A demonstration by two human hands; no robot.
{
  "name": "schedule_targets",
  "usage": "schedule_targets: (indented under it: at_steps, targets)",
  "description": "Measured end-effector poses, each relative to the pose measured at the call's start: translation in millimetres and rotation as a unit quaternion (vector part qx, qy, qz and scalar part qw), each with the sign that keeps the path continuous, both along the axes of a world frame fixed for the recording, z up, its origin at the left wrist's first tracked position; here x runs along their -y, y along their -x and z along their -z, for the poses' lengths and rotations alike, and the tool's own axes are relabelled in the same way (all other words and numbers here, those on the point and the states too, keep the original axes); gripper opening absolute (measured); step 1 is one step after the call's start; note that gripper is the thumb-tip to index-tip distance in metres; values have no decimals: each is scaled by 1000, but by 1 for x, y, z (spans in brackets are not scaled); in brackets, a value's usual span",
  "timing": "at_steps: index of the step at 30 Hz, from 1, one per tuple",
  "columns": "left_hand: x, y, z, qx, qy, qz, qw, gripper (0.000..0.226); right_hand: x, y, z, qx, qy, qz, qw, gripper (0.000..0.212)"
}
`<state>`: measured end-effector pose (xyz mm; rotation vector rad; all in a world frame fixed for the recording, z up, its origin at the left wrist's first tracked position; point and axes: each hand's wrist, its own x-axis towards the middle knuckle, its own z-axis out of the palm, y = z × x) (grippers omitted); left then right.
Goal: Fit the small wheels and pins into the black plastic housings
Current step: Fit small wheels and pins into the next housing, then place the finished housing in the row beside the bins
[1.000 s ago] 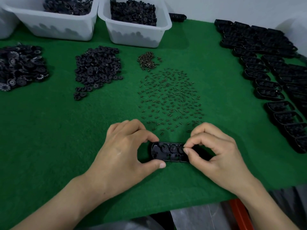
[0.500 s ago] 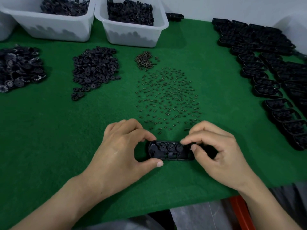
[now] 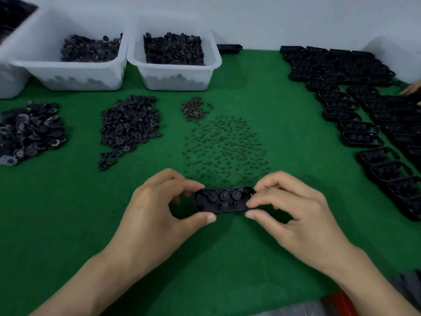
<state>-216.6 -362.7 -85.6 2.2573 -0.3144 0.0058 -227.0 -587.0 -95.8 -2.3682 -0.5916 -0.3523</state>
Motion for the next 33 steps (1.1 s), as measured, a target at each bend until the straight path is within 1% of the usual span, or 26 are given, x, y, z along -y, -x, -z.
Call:
schedule_targets:
  at_steps: [4, 6, 9, 11, 15, 18, 21, 26, 29, 33]
  targets:
    - [16, -34, -10, -25, 55, -24, 998, 54, 7, -35, -8, 29, -3, 41, 999, 11]
    - [29, -59, -14, -51, 107, -27, 993, 58, 16, -64, -12, 49, -5, 69, 996, 6]
    - [53, -100, -16, -109, 202, -7, 973, 57, 32, -117, -17, 76, -11, 110, 991, 9]
    - [73, -129, -13, -142, 232, 6, 962, 56, 40, -154, -16, 85, -16, 128, 988, 10]
    - [111, -188, -10, -185, 214, -11, 959, 55, 52, -229, -7, 79, -23, 170, 982, 7]
    - [131, -230, -7, -164, 190, -46, 967, 56, 54, -278, 2, 75, -34, 191, 978, 5]
    - [144, -262, 1, -164, 172, -71, 969, 60, 49, -316, 11, 38, -43, 202, 978, 5]
    - [153, -295, 9, -118, 151, -98, 977, 64, 44, -361, 18, 6, -21, 207, 978, 7]
    - [156, -310, 9, -123, 149, -102, 976, 65, 45, -379, 19, -2, -8, 213, 977, 8]
    - [158, -322, 12, -128, 167, -113, 971, 68, 46, -389, 23, -1, -17, 222, 975, 8]
